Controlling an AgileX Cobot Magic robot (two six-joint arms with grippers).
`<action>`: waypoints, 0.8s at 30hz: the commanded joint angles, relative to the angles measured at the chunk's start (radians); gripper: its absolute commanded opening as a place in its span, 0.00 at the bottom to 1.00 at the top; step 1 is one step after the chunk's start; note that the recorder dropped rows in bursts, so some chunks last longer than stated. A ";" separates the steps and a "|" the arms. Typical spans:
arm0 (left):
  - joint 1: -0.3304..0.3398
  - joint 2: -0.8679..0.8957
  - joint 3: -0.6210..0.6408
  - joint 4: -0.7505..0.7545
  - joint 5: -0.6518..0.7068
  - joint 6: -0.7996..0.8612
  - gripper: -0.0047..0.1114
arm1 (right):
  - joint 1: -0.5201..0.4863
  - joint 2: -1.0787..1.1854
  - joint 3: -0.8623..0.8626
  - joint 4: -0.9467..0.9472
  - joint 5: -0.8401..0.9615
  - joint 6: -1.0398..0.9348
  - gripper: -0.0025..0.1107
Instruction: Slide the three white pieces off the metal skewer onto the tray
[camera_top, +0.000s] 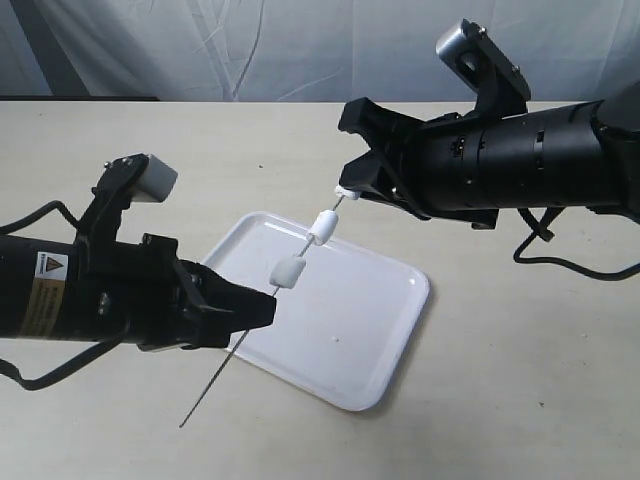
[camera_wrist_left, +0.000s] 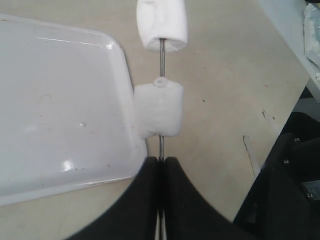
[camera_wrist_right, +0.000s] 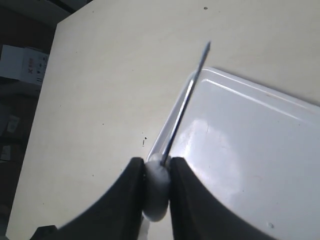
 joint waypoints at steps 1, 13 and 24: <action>-0.005 -0.010 0.005 -0.011 0.027 0.002 0.04 | 0.003 0.004 -0.007 -0.002 0.016 -0.006 0.17; -0.005 -0.010 0.003 0.002 -0.007 -0.002 0.04 | 0.003 0.004 -0.007 0.017 0.002 -0.006 0.17; -0.005 -0.010 0.007 0.062 -0.030 -0.029 0.04 | 0.003 0.004 -0.007 0.019 -0.070 -0.006 0.16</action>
